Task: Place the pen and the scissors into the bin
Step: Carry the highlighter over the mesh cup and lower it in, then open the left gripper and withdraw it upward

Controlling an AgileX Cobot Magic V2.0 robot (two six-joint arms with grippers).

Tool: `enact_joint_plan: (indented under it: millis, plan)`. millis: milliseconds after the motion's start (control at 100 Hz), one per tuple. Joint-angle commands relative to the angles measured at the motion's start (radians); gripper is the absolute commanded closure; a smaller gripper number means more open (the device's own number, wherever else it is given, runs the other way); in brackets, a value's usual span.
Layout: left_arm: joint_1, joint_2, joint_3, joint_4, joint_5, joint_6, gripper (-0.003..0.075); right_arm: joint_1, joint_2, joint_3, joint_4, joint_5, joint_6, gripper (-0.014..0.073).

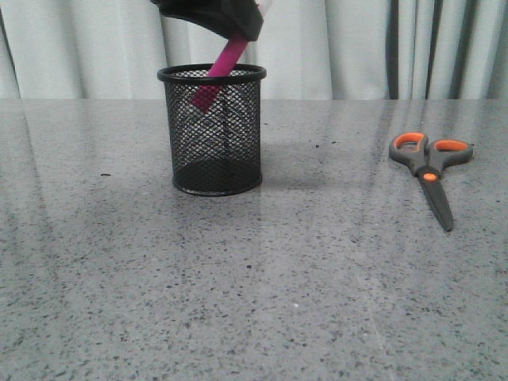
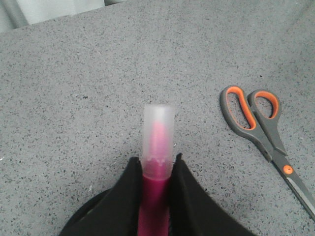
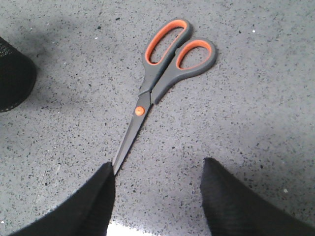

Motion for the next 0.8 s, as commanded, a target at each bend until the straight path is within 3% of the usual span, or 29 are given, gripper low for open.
enact_joint_plan:
  millis: [0,370,580,790]
  plan:
    - [-0.002,-0.036,-0.03,-0.011,-0.046,-0.007,0.068,-0.006,-0.004,-0.036,0.015,-0.044,-0.008,0.0239]
    - [0.008,-0.049,-0.03,-0.011,-0.046,-0.007,0.043,-0.006,-0.004,-0.036,0.015,-0.044,-0.008,0.0241]
    - [0.059,-0.123,-0.03,-0.011,-0.045,-0.007,0.0423,-0.006,-0.004,-0.036,0.022,-0.018,-0.008,0.0241]
    - [0.176,-0.252,-0.026,-0.011,0.012,-0.007,0.0425,-0.006,0.034,-0.044,0.068,-0.002,-0.008,0.0241]
